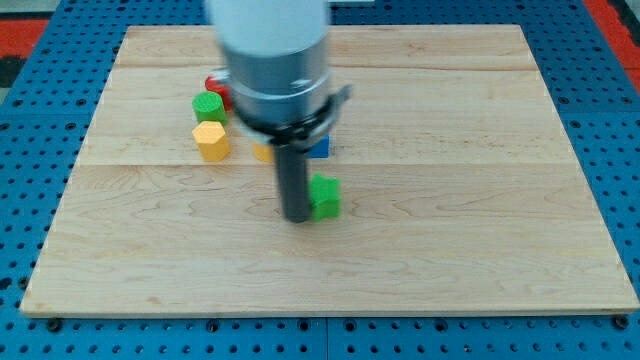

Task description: Push the green star into the blue blocks

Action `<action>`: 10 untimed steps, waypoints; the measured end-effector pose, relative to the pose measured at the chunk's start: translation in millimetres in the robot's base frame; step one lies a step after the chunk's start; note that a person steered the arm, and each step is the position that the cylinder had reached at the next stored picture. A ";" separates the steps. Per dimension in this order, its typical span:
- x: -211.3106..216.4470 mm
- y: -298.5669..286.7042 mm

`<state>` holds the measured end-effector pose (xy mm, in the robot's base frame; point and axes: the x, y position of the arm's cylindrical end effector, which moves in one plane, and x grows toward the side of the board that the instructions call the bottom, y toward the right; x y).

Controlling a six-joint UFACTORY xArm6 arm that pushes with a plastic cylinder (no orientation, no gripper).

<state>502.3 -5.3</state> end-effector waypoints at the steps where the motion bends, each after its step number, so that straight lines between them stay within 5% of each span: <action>1: -20.9 48.0; 2: -1.0 75.9; 6: -101.5 81.5; 8: -126.2 148.6; 10: -128.6 74.3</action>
<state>373.7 69.0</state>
